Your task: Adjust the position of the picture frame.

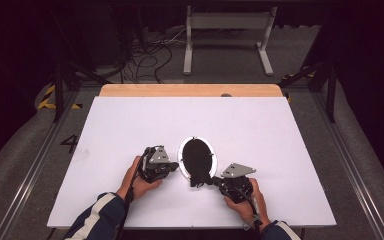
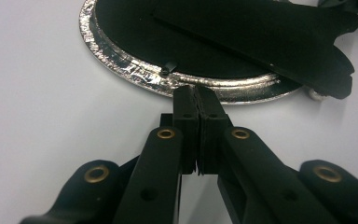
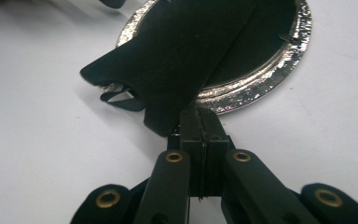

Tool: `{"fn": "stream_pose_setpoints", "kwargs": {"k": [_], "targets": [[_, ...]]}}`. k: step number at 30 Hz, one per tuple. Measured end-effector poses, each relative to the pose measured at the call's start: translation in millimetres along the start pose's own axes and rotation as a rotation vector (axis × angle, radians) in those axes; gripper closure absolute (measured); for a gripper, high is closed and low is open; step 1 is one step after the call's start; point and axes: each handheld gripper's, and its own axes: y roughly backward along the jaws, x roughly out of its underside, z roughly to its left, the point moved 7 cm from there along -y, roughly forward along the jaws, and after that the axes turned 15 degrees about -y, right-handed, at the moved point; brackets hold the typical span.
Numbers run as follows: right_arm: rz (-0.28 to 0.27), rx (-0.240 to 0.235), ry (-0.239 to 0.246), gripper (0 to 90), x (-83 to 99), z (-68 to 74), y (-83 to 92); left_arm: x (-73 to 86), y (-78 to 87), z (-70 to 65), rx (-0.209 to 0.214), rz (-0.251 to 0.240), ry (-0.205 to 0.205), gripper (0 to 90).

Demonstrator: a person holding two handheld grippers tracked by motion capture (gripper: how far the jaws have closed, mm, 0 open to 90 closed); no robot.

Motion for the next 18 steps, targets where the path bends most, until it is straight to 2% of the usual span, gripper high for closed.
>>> {"fn": "stream_pose_setpoints", "kwargs": {"k": [6, 8, 18], "targets": [[0.007, -0.019, 0.014, 90.0, 3.1, 9.1, 0.6, 2.8, -3.4, -1.1, 0.000, 0.021, -0.009, 86.6], [0.013, -0.026, 0.039, 90.0, 4.4, 14.9, 0.3, 2.5, -4.3, -1.1, 0.000, 0.016, -0.008, 87.2], [0.021, -0.031, 0.051, 90.0, 5.8, 18.7, 1.2, 1.7, -5.7, -1.1, -0.002, 0.016, 0.004, 88.6]]}}
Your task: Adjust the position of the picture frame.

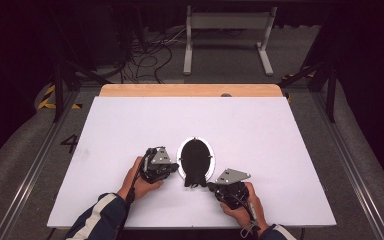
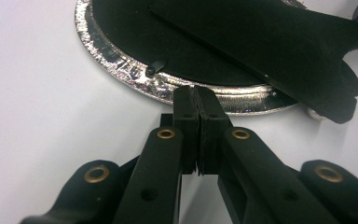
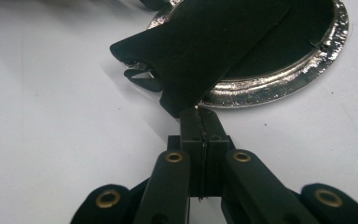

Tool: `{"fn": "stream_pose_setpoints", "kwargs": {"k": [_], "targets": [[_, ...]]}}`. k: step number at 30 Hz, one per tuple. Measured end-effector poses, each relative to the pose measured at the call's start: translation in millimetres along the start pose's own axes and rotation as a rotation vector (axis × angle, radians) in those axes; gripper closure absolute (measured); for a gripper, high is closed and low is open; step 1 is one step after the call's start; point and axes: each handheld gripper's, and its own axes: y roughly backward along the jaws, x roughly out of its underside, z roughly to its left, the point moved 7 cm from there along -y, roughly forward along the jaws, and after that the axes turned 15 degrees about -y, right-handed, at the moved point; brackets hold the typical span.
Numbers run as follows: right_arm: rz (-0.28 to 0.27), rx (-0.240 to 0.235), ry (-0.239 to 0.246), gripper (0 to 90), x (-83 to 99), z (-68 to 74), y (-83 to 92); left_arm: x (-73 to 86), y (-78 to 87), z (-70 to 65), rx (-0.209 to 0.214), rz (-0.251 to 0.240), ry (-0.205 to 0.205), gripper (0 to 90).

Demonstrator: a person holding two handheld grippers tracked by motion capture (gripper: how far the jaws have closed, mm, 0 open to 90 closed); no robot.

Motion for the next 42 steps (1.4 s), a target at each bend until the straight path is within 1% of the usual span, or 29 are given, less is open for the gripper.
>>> {"fn": "stream_pose_setpoints", "kwargs": {"k": [3, 5, 8, 11, 14, 17, 18, 20, 22, 23, 24, 25, 26, 27, 30, 32, 33, 35, 37, 38, 40, 41, 42], "targets": [[0.004, -0.005, 0.004, 90.0, 1.1, 2.0, 0.5, -1.3, -1.9, 0.9, -0.003, -0.003, -0.004, 88.9], [0.006, -0.002, 0.019, 90.0, 1.3, 2.8, 0.8, -1.5, -2.2, 0.9, -0.005, -0.005, -0.004, 89.0], [0.007, -0.014, 0.026, 90.0, 1.3, 1.9, 0.9, -1.1, -1.7, 0.5, 0.000, -0.006, -0.003, 88.0], [0.004, -0.027, 0.030, 90.0, 1.3, 0.8, 0.7, -0.9, -1.4, 0.9, -0.008, -0.004, -0.005, 86.8], [0.004, -0.024, 0.045, 86.8, 1.0, -0.7, 1.3, -0.5, -1.0, 1.5, -0.019, -0.002, -0.012, 85.0], [0.009, -0.030, 0.047, 85.3, 1.2, -1.3, 2.5, 0.9, 3.2, 3.1, -0.025, -0.005, -0.009, 85.1], [0.012, -0.023, 0.053, 84.8, 1.2, -1.0, 3.6, 1.2, 6.9, 4.3, -0.029, -0.013, -0.009, 85.1], [0.003, -0.030, 0.058, 84.4, -0.5, -1.0, 6.5, 1.1, 14.7, 5.7, -0.041, -0.036, -0.009, 84.8], [-0.002, -0.031, 0.056, 83.8, -1.7, -2.5, 8.9, 1.4, 23.2, 6.5, -0.063, -0.049, -0.024, 84.4], [-0.002, -0.031, 0.056, 83.8, -1.7, -2.5, 8.9, 1.4, 23.2, 6.5, -0.063, -0.049, -0.024, 83.8], [-0.004, -0.037, 0.051, 83.3, -2.4, -3.6, 10.0, 1.9, 28.3, 7.0, -0.083, -0.045, -0.047, 83.8], [-0.007, -0.042, 0.046, 83.0, -3.1, -4.9, 11.1, 2.3, 32.5, 7.4, -0.100, -0.040, -0.077, 81.7], [-0.008, -0.047, 0.041, 82.7, -3.7, -5.6, 12.2, 2.4, 36.7, 8.1, -0.114, -0.046, -0.094, 81.1], [-0.009, -0.054, 0.041, 82.5, -4.4, -6.0, 13.3, 2.9, 41.8, 9.3, -0.121, -0.062, -0.090, 80.8], [-0.015, -0.069, 0.053, 81.0, -7.2, -5.6, 17.9, 6.4, 52.0, 11.4, -0.121, -0.097, -0.066, 78.9], [-0.019, -0.084, 0.052, 79.6, -7.8, -4.8, 20.8, 8.6, 57.6, 10.8, -0.125, -0.120, -0.058, 76.7], [-0.019, -0.088, 0.056, 78.6, -7.2, -4.7, 22.0, 10.1, 60.6, 10.4, -0.133, -0.121, -0.061, 75.3], [-0.013, -0.096, 0.054, 77.0, -5.0, -5.1, 23.6, 13.7, 66.1, 10.7, -0.169, -0.108, -0.063, 68.8], [-0.003, -0.094, 0.053, 74.5, -2.6, -6.9, 24.5, 18.3, 73.1, 9.4, -0.183, -0.115, -0.053, 64.9], [-0.001, -0.091, 0.043, 71.7, -1.5, -8.2, 25.3, 20.5, 75.4, 9.1, -0.191, -0.112, -0.048, 61.7], [-0.001, -0.088, 0.026, 69.3, -0.6, -10.2, 26.8, 27.8, 81.1, 7.4, -0.209, -0.110, -0.026, 55.8], [-0.002, -0.087, 0.019, 68.5, -0.2, -10.8, 27.7, 33.2, 85.0, 5.6, -0.225, -0.106, -0.005, 49.9], [-0.002, -0.087, 0.014, 67.6, 0.3, -11.1, 29.4, 37.5, 88.2, 3.2, -0.217, -0.107, 0.008, 47.3]]}}
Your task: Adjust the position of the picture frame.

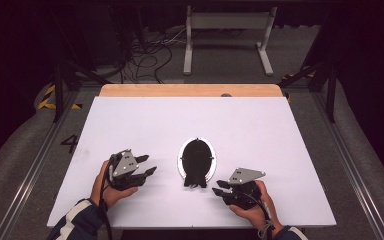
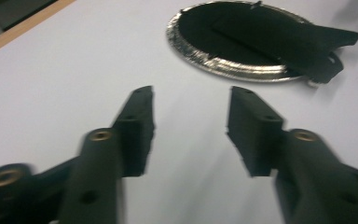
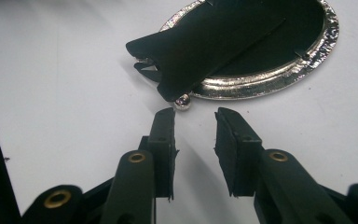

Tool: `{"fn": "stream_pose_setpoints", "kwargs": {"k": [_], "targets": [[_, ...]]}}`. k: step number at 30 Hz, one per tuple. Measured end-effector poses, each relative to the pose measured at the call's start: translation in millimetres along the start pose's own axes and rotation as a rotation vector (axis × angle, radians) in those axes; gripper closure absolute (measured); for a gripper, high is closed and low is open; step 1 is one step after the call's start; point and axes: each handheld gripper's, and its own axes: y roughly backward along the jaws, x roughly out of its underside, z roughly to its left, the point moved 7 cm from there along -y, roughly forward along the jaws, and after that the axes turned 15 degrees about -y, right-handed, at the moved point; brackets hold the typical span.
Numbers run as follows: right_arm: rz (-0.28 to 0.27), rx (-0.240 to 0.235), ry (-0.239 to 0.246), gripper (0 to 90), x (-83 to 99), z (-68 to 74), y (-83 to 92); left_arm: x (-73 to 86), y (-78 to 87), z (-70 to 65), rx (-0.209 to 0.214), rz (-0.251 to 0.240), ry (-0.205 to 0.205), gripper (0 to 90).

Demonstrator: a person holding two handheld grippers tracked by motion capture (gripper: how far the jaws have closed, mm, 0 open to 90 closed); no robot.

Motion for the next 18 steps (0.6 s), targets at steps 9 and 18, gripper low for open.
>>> {"fn": "stream_pose_setpoints", "kwargs": {"k": [9, 18], "targets": [[0.042, -0.021, 0.010, 67.4, 5.4, 6.0, -1.7, 34.2, 41.7, -19.3, 0.019, -0.002, 0.077, 39.1], [0.071, -0.042, 0.037, 71.6, 1.9, 10.9, -15.0, 53.6, 53.8, -23.3, 0.018, 0.041, 0.105, 30.1]]}}
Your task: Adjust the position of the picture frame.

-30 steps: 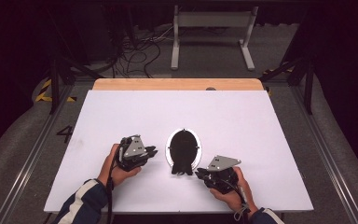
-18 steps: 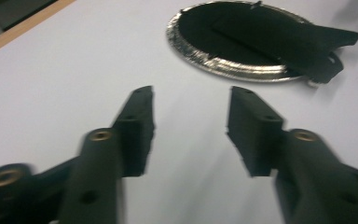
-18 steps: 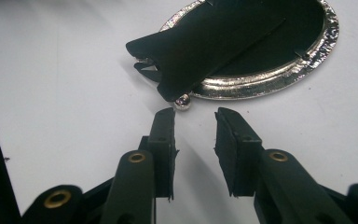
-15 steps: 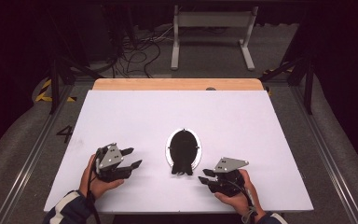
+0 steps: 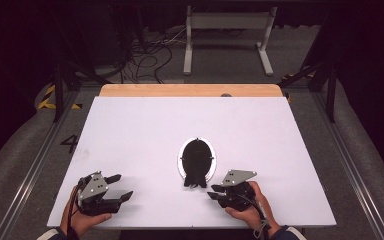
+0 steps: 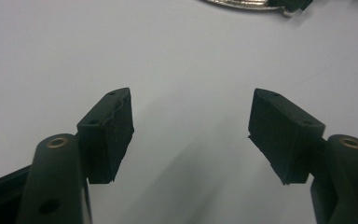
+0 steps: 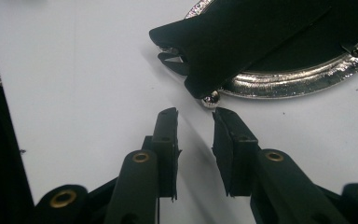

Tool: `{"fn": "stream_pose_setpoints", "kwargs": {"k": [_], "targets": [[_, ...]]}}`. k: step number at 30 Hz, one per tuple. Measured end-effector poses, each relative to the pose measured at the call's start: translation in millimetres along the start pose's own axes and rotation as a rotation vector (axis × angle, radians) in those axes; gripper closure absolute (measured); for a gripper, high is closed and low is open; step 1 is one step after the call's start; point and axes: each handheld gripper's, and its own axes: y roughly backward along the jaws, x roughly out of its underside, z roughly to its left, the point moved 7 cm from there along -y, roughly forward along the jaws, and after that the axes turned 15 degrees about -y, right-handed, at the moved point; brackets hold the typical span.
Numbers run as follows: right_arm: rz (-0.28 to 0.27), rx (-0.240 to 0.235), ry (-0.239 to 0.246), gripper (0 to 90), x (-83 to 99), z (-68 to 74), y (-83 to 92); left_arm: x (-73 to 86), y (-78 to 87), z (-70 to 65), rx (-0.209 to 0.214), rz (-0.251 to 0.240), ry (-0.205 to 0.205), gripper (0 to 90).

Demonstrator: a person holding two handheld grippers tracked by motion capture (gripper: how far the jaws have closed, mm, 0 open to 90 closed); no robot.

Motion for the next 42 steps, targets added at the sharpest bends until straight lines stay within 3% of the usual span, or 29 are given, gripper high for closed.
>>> {"fn": "stream_pose_setpoints", "kwargs": {"k": [9, 13, 18, 27, 35, 42], "targets": [[0.043, 0.024, 0.023, 73.6, -6.0, -2.5, -12.6, 4.8, -0.1, -3.0, 0.002, 0.022, -0.006, 27.1], [0.049, 0.022, 0.018, 73.7, -8.6, -3.5, -14.9, 3.6, 0.7, 2.2, -0.039, 0.000, 0.007, 27.4], [0.049, 0.026, 0.032, 73.8, -10.4, -2.9, -16.8, 6.6, 0.7, 5.1, -0.047, 0.012, 0.014, 27.6], [0.000, -0.093, -0.061, 72.0, -15.4, -7.8, -15.7, 12.0, 2.5, 8.2, -0.064, 0.028, 0.042, 27.7], [-0.021, -0.149, -0.125, 69.0, -16.4, -11.1, -16.1, 13.2, 1.9, 10.0, -0.060, 0.032, 0.043, 27.6], [-0.048, -0.196, -0.248, 63.8, -16.3, -13.8, -18.8, 6.6, -10.0, 8.3, -0.030, 0.041, 0.055, 27.7]]}}
